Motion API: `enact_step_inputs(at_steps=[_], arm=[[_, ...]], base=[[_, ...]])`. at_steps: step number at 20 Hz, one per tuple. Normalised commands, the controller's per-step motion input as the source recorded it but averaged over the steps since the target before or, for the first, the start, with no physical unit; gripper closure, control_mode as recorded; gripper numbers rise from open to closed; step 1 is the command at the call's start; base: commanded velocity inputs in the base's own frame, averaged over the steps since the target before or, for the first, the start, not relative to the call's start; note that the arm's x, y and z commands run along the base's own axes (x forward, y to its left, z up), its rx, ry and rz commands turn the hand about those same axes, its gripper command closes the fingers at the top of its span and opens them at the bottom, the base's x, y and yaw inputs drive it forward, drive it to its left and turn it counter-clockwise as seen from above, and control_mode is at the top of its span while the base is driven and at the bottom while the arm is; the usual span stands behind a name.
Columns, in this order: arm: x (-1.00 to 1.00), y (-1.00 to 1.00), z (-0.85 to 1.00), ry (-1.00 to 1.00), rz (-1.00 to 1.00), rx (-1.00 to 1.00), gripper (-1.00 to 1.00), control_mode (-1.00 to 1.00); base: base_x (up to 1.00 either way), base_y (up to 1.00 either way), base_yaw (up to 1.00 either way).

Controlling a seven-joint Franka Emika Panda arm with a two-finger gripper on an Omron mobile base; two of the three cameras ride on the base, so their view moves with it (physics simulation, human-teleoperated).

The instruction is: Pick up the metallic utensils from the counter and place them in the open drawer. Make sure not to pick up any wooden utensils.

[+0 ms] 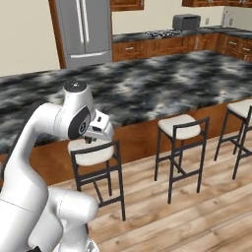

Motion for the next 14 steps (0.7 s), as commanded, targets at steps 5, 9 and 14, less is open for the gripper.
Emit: enact_step_inputs(at_steps=[5, 9, 14], arm=[[0.0, 0.0, 0.0, 0.0, 0.0, 0.0, 1.0, 1.0], [0.0, 0.0, 0.0, 0.0, 0.0, 0.0, 1.0, 1.0], [0.0, 0.0, 0.0, 0.0, 0.0, 0.0, 1.0, 1.0]], base=[[0.99, -1.0, -0.02], [0.94, 0.81, -0.34], [0.86, 0.72, -0.25]])
